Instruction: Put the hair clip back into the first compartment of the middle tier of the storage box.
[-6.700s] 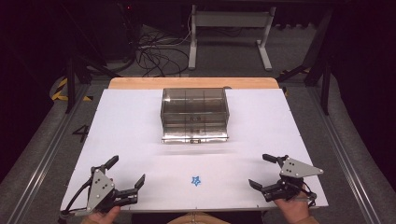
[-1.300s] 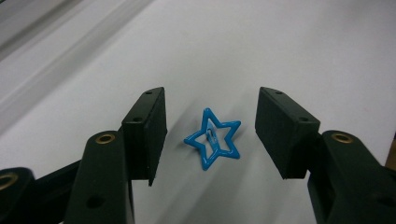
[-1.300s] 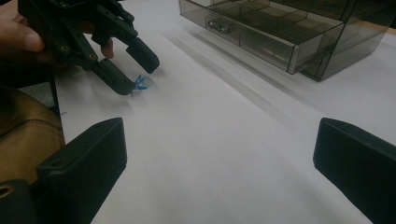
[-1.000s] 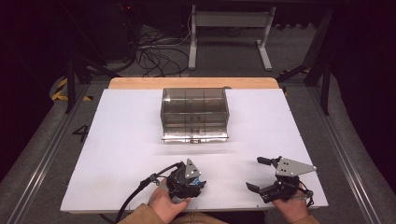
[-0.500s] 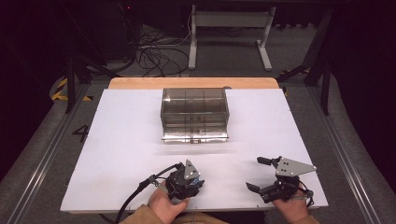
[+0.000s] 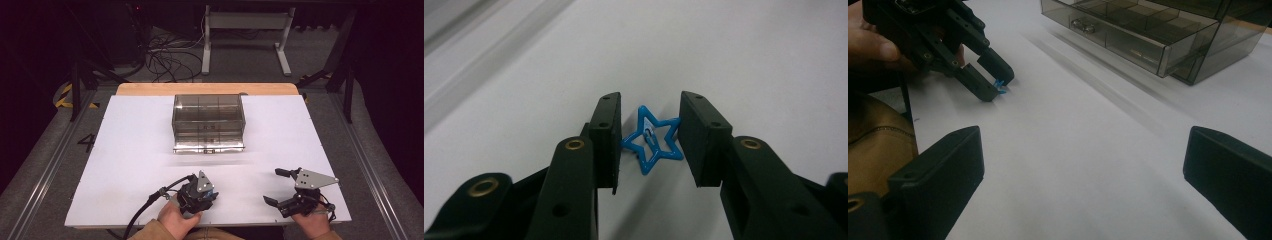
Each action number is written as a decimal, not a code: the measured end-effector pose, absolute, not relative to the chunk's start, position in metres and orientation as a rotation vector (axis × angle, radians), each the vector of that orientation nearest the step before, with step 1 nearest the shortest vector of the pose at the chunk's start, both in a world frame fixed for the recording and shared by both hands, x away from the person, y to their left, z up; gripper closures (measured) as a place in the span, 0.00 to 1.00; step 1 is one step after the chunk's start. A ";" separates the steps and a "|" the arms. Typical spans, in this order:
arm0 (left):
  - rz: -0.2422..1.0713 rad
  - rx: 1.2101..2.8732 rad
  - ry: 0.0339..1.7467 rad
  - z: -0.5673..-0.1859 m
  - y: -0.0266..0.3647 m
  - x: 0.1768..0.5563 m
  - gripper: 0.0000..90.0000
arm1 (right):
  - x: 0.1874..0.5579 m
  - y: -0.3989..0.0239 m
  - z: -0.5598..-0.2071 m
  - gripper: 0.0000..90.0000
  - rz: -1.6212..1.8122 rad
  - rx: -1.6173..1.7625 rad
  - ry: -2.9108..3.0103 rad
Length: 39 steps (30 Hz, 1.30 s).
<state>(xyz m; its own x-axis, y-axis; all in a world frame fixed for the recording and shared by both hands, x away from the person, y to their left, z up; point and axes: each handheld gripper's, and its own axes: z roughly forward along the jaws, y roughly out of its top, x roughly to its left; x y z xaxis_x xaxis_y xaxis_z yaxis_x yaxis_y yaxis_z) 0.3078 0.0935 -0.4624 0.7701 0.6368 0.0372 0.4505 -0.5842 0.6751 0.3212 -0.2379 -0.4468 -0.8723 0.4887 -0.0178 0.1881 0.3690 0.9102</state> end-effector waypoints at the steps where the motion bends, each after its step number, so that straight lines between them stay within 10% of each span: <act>1: 0.364 2.293 0.806 -0.462 0.093 0.308 0.70 | 0.321 -0.238 -0.447 0.04 1.503 0.599 2.348; 39: 0.371 2.140 0.715 -0.431 0.112 0.302 0.70 | 0.322 -0.238 -0.447 0.04 1.499 0.600 2.350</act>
<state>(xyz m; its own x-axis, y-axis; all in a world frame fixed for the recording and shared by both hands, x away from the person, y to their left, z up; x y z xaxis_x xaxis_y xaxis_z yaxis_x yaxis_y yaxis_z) 0.3015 0.1115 -0.4309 0.7946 0.6070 0.0157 0.3621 -0.4944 0.7903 0.3218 -0.2375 -0.4474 -0.8715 0.4901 -0.0188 0.1896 0.3720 0.9086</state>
